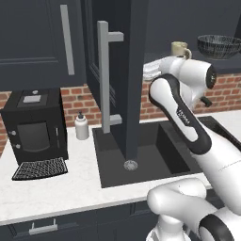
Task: Gather all objects into one cabinet and sort the glasses and bowls to opposite sides.
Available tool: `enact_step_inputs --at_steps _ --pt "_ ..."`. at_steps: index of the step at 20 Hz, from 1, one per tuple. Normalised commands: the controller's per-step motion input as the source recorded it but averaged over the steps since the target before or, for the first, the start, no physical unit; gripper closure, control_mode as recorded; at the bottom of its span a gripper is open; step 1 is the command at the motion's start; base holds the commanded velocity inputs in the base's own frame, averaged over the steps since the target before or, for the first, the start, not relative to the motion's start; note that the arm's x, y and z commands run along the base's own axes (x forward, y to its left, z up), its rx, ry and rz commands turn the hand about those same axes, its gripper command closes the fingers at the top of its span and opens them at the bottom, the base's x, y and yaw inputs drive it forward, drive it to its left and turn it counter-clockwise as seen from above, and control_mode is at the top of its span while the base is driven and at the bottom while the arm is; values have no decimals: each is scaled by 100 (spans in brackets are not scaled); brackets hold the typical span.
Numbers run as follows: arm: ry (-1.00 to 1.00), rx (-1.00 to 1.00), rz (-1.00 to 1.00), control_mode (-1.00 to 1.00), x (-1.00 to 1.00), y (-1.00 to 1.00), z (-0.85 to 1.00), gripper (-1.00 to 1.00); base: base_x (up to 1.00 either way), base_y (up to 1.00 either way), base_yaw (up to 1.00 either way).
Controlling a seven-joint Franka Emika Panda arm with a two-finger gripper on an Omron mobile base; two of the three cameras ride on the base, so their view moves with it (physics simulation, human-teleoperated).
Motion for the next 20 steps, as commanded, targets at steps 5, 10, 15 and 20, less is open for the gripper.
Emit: enact_step_inputs --at_steps 5,10,15,20 --pt "-1 0 -1 -100 -56 -67 23 -100 0 0 0" --pt "0 0 -6 -100 -29 -65 16 -100 0 0 0" --pt "0 0 -7 -100 -1 -42 13 -100 0 0 0" --pt "0 0 -5 -100 0 -31 8 -100 0 0 0"
